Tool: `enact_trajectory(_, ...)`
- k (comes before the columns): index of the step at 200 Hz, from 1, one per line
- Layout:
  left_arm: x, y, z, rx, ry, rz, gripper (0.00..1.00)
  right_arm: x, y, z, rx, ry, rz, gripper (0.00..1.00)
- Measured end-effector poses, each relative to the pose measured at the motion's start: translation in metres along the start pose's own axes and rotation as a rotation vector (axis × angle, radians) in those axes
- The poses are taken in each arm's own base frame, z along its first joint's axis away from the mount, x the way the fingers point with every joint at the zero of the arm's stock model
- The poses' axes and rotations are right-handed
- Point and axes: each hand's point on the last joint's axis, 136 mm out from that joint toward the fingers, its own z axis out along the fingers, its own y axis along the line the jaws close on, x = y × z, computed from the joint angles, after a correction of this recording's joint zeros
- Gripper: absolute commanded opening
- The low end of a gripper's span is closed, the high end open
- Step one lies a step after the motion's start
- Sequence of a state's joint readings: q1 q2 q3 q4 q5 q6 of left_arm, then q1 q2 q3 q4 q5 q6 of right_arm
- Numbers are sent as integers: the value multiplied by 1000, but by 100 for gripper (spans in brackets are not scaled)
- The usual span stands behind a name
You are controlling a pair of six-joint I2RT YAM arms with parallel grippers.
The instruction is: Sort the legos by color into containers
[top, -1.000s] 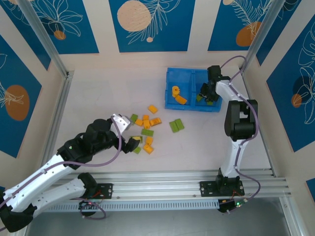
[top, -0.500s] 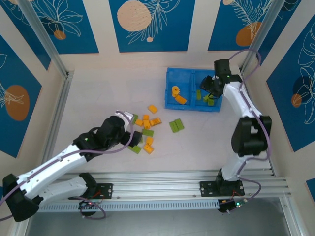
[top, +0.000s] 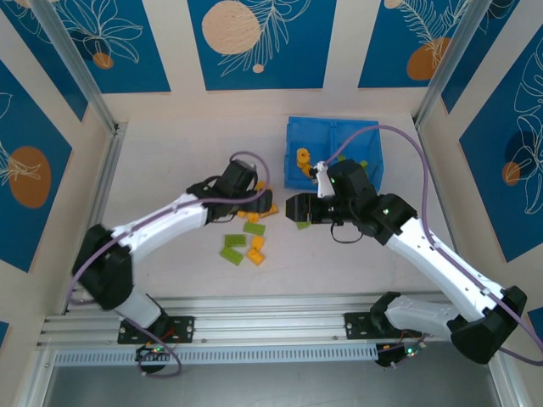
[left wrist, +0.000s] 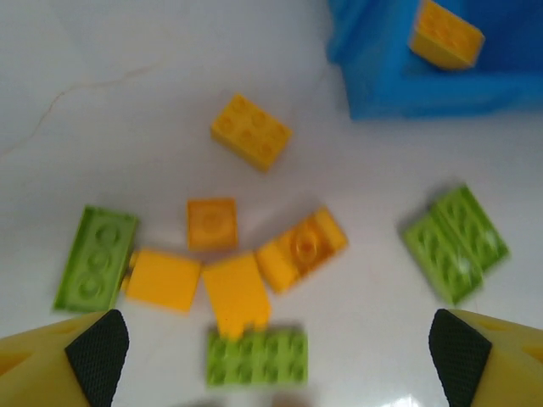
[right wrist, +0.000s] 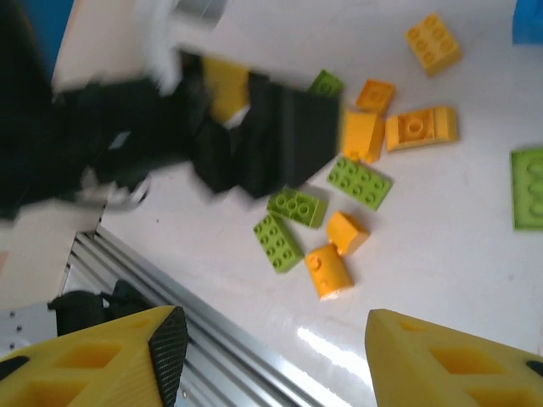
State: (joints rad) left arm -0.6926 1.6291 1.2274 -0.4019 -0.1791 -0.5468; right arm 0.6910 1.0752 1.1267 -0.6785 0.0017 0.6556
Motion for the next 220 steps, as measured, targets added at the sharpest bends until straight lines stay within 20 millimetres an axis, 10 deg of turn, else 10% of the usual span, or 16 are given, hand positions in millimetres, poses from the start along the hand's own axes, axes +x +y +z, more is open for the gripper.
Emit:
enact_trajectory(64, -11, 11, 117, -182, 103, -298, 78, 19, -15, -25, 96, -21, 27, 65)
enact_trajectory(129, -15, 13, 139, -251, 118, -349, 72, 28, -27, -34, 131, -29, 52, 69)
enact_trajectory(220, 4, 27, 146, -303, 216, -215, 30, 30, -28, -33, 136, -21, 56, 71)
